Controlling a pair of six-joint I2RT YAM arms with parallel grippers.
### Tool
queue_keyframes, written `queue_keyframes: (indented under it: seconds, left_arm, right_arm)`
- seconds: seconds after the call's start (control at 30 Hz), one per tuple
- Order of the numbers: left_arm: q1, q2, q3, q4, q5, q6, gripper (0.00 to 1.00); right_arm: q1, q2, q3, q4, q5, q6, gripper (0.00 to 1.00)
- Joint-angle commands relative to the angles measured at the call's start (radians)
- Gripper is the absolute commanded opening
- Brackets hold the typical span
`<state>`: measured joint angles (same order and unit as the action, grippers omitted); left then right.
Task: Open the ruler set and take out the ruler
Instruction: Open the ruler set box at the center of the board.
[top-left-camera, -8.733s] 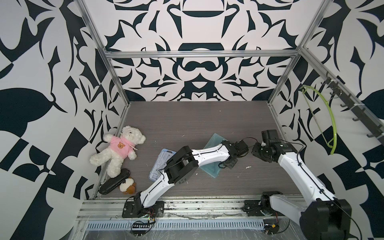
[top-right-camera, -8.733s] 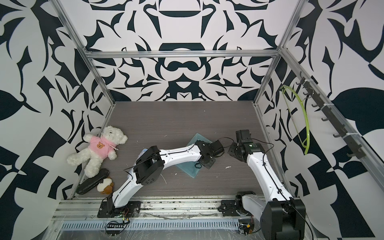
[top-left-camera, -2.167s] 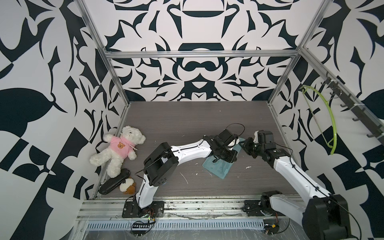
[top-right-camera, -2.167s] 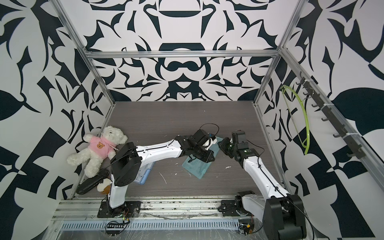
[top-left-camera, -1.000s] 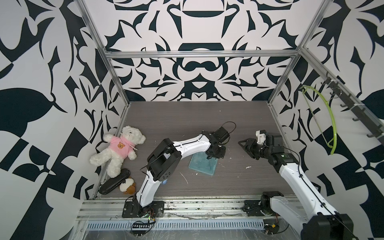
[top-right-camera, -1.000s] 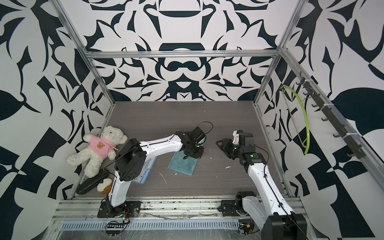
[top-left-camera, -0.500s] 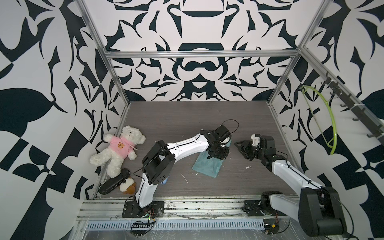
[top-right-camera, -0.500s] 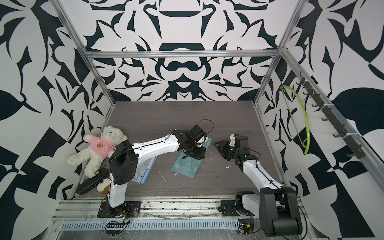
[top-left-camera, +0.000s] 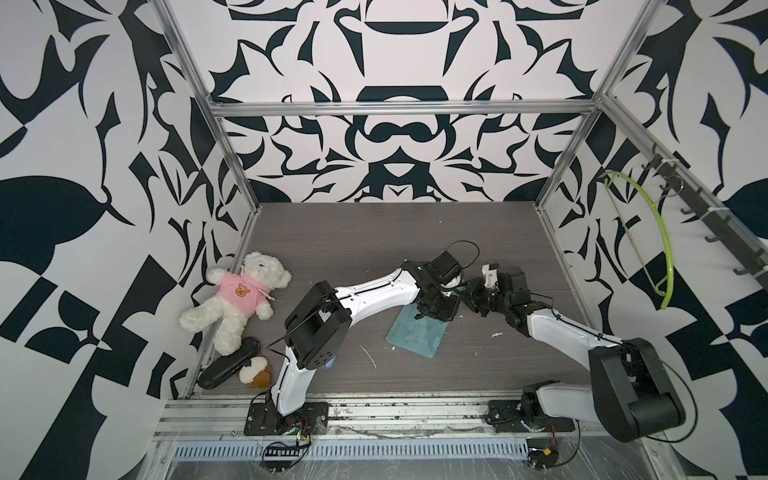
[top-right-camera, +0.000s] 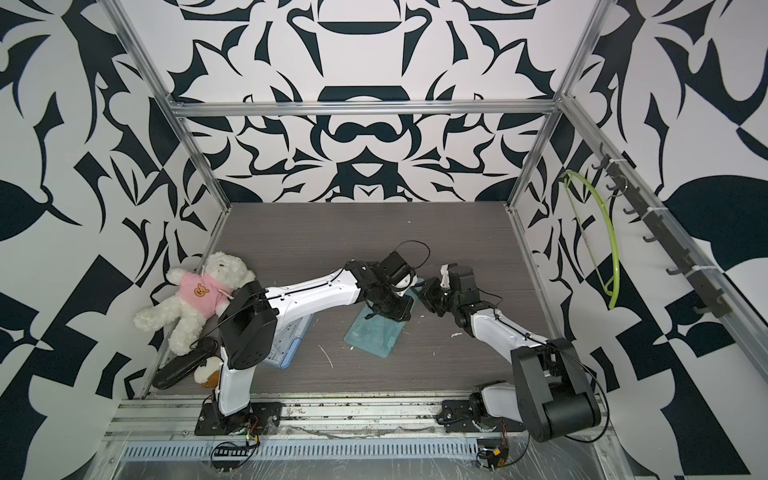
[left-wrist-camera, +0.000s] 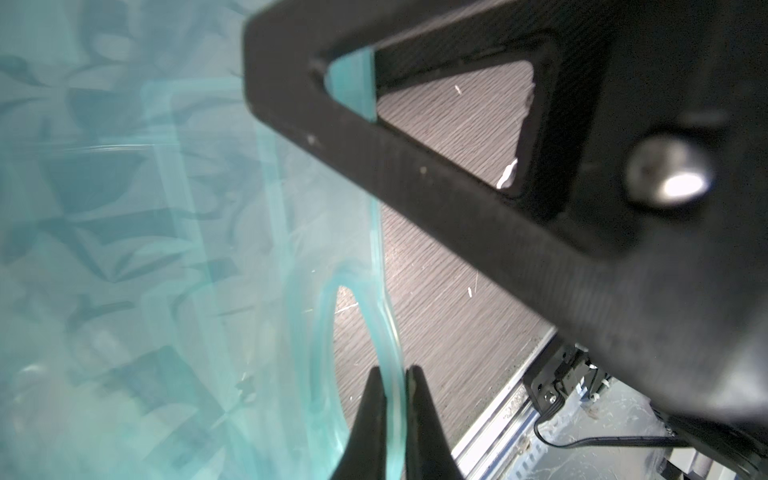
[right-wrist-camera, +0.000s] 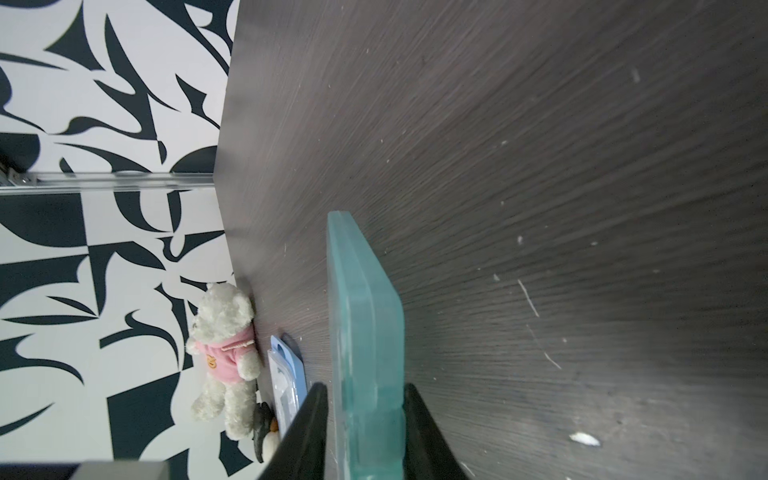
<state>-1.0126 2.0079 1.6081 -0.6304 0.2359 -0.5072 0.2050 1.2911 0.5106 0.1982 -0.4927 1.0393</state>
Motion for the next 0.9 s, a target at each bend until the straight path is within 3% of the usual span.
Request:
queue_keyframes:
  seconds: [0.0, 0.3, 0.67, 0.87]
  left_arm:
    - [-0.003, 0.004, 0.023, 0.002, 0.009, 0.009, 0.00]
    - [-0.004, 0.005, 0.018, 0.005, 0.010, 0.009, 0.00]
    - [-0.004, 0.023, 0.023, 0.005, 0.010, 0.010, 0.00]
    - [-0.004, 0.042, 0.005, 0.024, -0.017, 0.007, 0.00]
  right_arm:
    - [0.002, -0.034, 0.051, -0.025, 0.042, -0.042, 0.28]
    - [0.002, -0.066, 0.075, -0.123, 0.084, -0.102, 0.25]
    - [0.002, -0.064, 0.086, -0.154, 0.089, -0.102, 0.01]
    - [0.004, -0.071, 0.149, -0.331, 0.132, -0.154, 0.00]
